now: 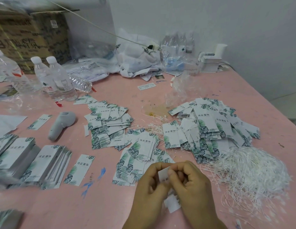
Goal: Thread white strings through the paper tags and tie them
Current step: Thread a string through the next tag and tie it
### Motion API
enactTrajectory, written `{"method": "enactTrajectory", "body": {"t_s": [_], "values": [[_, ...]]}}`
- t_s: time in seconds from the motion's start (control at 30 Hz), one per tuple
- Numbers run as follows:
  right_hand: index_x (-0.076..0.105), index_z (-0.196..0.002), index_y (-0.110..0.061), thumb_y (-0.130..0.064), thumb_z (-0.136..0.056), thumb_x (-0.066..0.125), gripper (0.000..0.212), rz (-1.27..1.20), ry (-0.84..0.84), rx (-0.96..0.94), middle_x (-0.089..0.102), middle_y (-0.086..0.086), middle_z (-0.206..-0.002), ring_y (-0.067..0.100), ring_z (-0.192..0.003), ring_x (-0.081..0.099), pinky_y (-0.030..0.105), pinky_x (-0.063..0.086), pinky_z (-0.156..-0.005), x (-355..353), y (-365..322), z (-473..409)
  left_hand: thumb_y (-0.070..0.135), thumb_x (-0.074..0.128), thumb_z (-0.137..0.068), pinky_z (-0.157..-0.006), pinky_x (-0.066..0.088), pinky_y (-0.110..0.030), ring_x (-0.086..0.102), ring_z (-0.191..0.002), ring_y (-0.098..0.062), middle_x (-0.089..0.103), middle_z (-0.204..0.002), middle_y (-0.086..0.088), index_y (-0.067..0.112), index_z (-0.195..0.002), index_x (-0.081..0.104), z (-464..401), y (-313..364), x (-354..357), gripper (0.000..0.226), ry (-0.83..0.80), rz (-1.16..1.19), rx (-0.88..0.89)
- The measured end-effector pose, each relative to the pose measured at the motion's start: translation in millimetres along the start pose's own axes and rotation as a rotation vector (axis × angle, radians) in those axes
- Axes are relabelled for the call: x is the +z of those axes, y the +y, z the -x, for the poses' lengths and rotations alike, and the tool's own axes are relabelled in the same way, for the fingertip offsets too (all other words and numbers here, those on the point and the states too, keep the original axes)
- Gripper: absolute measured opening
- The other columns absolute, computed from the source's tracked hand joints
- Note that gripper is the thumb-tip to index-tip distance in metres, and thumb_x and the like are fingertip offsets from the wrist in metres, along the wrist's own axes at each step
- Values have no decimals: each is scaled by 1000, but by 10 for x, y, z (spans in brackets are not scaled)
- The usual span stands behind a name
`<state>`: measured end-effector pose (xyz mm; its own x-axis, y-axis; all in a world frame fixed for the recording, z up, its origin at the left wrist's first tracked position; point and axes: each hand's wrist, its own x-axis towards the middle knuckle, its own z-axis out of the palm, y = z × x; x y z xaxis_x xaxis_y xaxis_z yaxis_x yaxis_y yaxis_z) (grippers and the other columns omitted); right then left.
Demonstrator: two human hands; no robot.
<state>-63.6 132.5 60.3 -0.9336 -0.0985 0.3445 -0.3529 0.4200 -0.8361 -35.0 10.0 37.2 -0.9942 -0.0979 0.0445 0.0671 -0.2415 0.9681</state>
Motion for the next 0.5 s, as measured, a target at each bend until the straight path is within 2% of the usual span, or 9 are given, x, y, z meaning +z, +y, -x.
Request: {"method": "enactTrajectory", "body": {"t_s": [0.07,0.1,0.17,0.23,0.3,0.4,0.5], "values": [[65,-83,-33,-9,-81,75,25,-28,9,21,53,-6,-68,7,-57,49,14,40,-54,-13,13,-9,23,64,-70,-83,51,-46,66,-97,-39,70,-103,-26,6,-107,71,-19,13,-19,42,-13,142,-52],[66,-83,-34,-10,-81,75,26,-46,12,29,53,-6,-67,6,-57,48,13,39,-54,-16,14,-9,27,64,-68,-83,52,-45,66,-97,-40,69,-102,-28,3,-104,72,-27,29,-28,44,-12,215,-92],[67,-83,-35,-10,-81,75,26,-78,7,43,54,-7,-68,5,-57,48,13,40,-54,-15,10,-5,32,66,-68,-74,57,-36,71,-89,-33,72,-93,-25,0,-96,74,-53,32,-48,43,-5,279,-134],[67,-83,-35,-9,-81,75,28,-98,-4,51,56,-7,-68,4,-57,48,14,42,-54,-11,4,2,32,77,-66,-69,57,-31,72,-80,-29,73,-85,-23,-2,-91,75,-69,27,-53,42,8,282,-130],[68,-82,-35,-8,-81,75,29,-118,-16,63,59,-7,-69,3,-58,50,14,43,-55,-12,-10,2,34,88,-62,-71,56,-33,70,-78,-30,73,-84,-24,-3,-92,75,-78,28,-50,49,36,297,-135],[69,-81,-35,-8,-80,75,28,-165,-44,103,63,-5,-71,5,-59,53,15,46,-56,-27,-33,-8,31,92,-62,-76,57,-37,71,-82,-33,73,-87,-25,-4,-93,74,-81,0,-50,49,67,319,-122],[71,-80,-33,-8,-80,75,26,-208,-73,158,65,-3,-68,5,-57,52,17,47,-55,-31,-47,-10,29,94,-60,-74,57,-37,70,-79,-33,72,-85,-23,-4,-91,74,-87,-22,-48,50,115,333,-133]]}}
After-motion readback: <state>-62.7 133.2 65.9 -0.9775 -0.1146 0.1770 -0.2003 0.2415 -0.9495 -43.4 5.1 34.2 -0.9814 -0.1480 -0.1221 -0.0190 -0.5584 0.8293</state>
